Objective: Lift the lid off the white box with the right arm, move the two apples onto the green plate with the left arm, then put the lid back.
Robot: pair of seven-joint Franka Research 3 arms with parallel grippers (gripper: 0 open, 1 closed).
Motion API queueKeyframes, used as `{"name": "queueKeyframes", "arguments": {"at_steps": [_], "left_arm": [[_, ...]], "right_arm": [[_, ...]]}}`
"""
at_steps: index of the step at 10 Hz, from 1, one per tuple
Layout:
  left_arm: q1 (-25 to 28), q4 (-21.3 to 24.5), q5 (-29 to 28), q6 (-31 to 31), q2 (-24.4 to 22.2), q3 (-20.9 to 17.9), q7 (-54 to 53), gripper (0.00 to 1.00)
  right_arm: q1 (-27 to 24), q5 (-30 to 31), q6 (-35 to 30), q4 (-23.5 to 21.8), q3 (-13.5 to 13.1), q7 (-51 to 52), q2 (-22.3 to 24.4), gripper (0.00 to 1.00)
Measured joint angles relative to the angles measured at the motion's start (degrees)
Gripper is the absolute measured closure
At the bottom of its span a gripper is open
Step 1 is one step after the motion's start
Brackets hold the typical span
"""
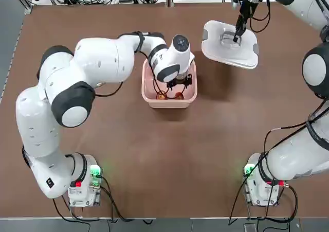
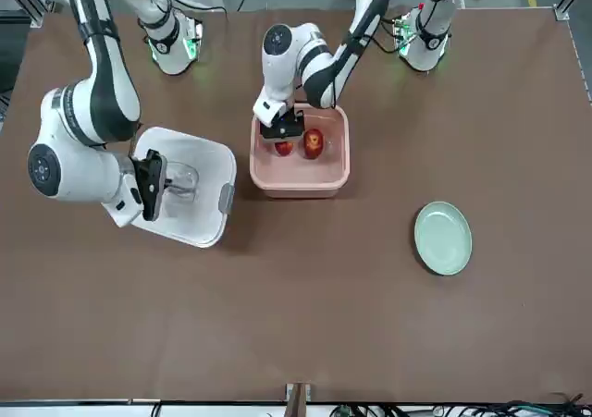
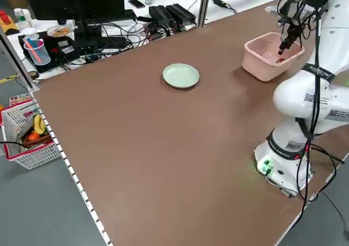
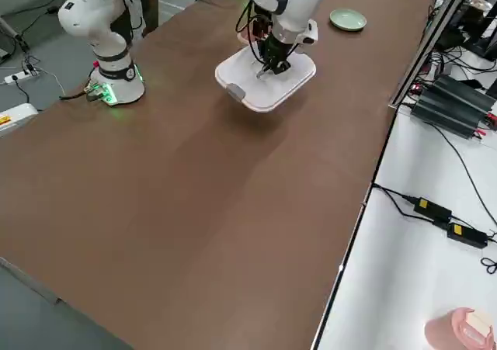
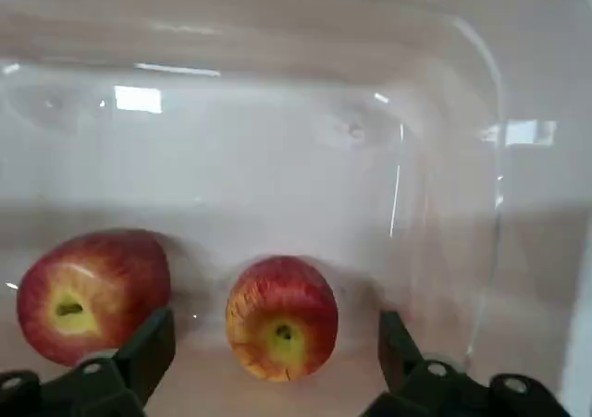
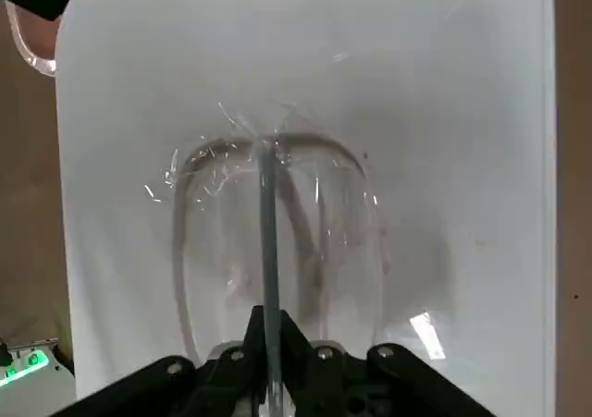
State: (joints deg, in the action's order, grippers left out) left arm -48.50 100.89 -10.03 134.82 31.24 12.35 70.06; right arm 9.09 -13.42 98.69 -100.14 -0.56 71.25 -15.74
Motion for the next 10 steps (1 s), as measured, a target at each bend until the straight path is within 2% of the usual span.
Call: {"name": "queueKeyframes", "arguments": {"at_steps": [3,8,9,10], "left_arm": [[-0.1,2.8,-0.5,4.9,1.0,0.0,0.0,0.05],[-0.5,3.3,-0.6,6.8,4.2,0.0,0.0,0.08],[-0.9,3.3,-0.6,7.0,4.4,0.0,0.0,0.11],[-1.2,3.2,-0.8,7.3,4.5,0.0,0.0,0.27]], "right_arm": [[-0.4,0.1,0.0,0.4,0.0,1.4,-0.8,0.94],[-1.5,3.4,0.1,1.7,-0.1,5.6,-1.3,0.94],[-2.0,3.4,0.1,1.8,-0.1,6.1,-1.4,0.94],[-2.3,3.4,0.1,1.8,-0.1,6.3,-1.4,0.94]]}}
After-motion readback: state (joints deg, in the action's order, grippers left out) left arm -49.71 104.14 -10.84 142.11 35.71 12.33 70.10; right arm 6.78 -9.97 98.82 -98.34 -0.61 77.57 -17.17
